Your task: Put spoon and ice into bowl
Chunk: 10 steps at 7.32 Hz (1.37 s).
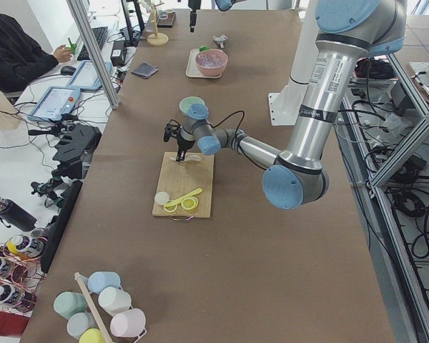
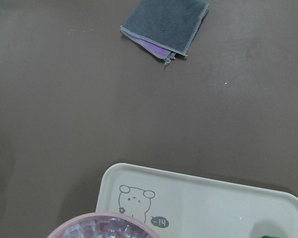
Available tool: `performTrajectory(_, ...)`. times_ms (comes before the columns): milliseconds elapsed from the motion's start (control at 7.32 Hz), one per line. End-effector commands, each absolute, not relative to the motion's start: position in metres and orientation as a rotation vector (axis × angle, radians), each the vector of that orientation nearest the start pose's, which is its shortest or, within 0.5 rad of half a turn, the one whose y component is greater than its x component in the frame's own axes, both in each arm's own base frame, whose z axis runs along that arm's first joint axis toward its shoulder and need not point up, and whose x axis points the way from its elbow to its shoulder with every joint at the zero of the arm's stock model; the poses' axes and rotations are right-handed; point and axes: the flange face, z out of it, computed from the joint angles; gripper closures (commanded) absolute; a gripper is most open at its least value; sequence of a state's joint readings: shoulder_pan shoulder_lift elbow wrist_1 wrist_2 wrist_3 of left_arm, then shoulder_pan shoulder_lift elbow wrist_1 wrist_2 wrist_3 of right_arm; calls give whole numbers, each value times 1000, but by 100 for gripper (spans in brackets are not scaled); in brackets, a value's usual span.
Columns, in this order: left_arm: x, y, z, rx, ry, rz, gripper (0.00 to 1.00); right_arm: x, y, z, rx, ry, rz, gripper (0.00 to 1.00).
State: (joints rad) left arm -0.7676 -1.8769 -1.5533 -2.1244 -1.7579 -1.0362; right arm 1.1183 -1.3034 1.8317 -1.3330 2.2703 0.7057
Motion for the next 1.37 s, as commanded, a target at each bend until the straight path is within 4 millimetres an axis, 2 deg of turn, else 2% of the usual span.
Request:
performTrajectory(0,382,-526,438,373,793,-132,100,-190,-550,358,252,-956,-36,0)
performTrajectory(137,379,-521,427,353,804,-112,100,-192,-553,351,256,-959,-39,0)
performTrajectory(273,368,-520,404,308,810,-104,100,-193,-554,343,264,-965,-43,0)
performTrajectory(410,353,-530,377,286,804,-128,100,-196,-556,337,269,-969,-46,0)
performTrajectory(547,349,-549,342,281,805,-159,100,-207,-556,331,278,-962,-47,0)
performTrajectory(683,353,-556,319,286,813,-165,100,-245,-545,324,260,-953,-6,0)
performTrajectory(820,354,-559,307,282,832,-199,100,-276,-532,319,289,-917,-12,0)
performTrajectory(957,355,-561,298,286,843,-205,100,-283,-522,322,288,-912,-29,0)
performTrajectory(1094,356,-561,297,288,845,-204,100,-282,-508,329,298,-904,-80,1)
performTrajectory(1230,356,-561,296,289,847,-203,100,-283,-499,339,366,-860,-226,1)
